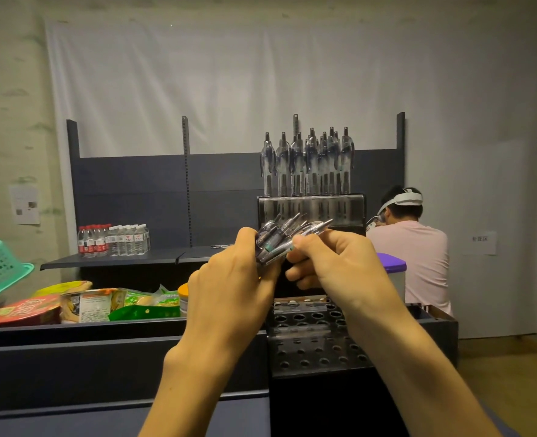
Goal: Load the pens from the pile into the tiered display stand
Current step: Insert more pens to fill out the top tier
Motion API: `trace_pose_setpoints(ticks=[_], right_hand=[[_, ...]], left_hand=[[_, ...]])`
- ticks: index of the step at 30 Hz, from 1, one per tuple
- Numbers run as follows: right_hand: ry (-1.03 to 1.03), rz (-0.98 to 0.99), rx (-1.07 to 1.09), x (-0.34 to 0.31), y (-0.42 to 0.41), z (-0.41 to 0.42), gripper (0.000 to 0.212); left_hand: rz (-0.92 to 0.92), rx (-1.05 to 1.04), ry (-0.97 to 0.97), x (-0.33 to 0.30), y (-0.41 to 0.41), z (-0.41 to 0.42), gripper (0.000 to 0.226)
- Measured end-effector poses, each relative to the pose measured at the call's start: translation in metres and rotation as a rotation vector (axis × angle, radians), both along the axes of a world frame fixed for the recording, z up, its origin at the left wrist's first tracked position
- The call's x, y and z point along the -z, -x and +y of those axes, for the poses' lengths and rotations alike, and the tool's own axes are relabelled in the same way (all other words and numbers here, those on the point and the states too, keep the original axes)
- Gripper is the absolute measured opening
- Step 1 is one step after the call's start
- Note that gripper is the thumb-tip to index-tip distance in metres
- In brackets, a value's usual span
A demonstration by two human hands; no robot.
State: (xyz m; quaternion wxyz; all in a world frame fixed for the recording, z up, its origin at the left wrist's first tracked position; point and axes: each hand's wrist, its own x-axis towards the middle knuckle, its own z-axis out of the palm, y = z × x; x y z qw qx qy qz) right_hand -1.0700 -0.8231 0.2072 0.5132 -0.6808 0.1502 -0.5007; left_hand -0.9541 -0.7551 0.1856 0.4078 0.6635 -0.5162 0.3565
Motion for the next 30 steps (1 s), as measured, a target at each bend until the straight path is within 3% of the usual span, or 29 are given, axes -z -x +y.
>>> trace_pose_setpoints(ticks=[4,10,22,26,30], right_hand=[[0.020,-0.039,-0.002,0.000,-0.001,0.004,0.022],[-0.110,-0.212,0.017,-0.010,0.016,-0.005,0.022],[-0.125,-0.301,-0.036,-0.018,0.015,-0.010,0.015],[-0.058,-0.301,-0.008,-0.034,0.018,-0.016,0.021],[0.145,-0.309,0.230,-0.052,0.012,-0.021,0.019]], left_hand=[[0.073,0.047,-0.008,-0.001,-0.002,0.002,0.020],[0.133,0.038,-0.023,-0.001,-0.011,0.004,0.020],[0.117,0.037,-0.048,-0.004,-0.007,0.006,0.023],[0.120,0.046,-0.033,-0.003,-0.008,0.005,0.026],[0.118,0.055,-0.041,-0.003,-0.007,0.004,0.027]])
